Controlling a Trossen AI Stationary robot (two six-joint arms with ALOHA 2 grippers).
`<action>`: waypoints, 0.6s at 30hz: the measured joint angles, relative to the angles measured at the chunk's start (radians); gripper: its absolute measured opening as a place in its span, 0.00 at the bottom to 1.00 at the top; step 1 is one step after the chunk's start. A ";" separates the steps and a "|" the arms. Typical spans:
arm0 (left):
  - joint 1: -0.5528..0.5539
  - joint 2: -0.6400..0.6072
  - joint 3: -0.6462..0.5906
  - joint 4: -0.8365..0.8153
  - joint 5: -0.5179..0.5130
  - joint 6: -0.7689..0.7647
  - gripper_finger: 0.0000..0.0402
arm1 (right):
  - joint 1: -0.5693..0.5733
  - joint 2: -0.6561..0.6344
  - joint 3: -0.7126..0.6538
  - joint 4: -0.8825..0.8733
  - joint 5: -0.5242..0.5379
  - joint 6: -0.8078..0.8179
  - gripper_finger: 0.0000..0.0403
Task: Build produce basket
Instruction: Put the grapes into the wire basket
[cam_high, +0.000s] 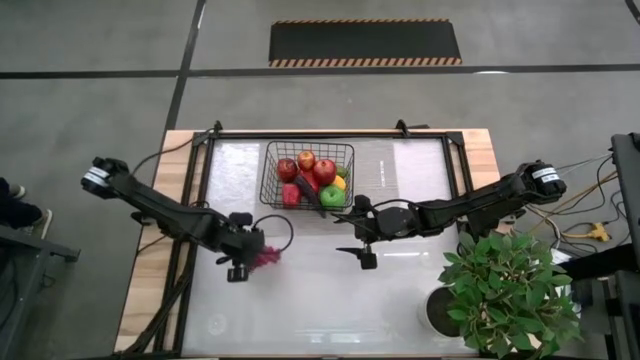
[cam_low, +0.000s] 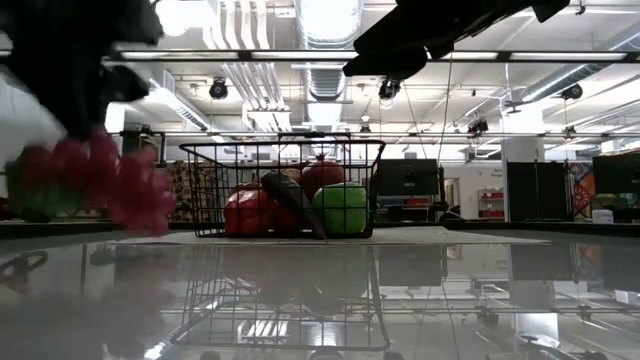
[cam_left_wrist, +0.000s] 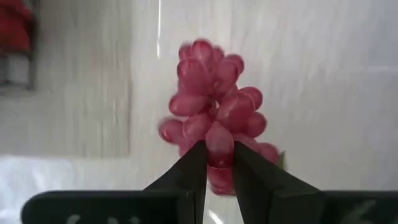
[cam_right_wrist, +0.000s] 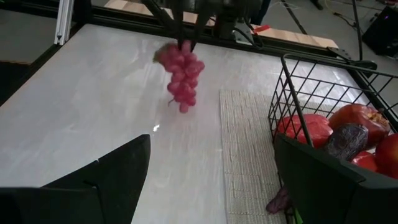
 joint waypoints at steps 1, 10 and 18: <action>0.000 -0.017 0.012 0.001 -0.015 0.009 0.12 | 0.000 0.000 0.000 0.000 0.000 0.000 0.81; 0.004 -0.117 0.108 0.097 -0.399 0.192 0.12 | 0.000 0.000 0.000 -0.009 0.000 0.000 0.81; 0.106 -0.161 0.095 0.382 -0.490 0.507 0.12 | 0.000 0.000 0.000 -0.017 0.000 0.000 0.81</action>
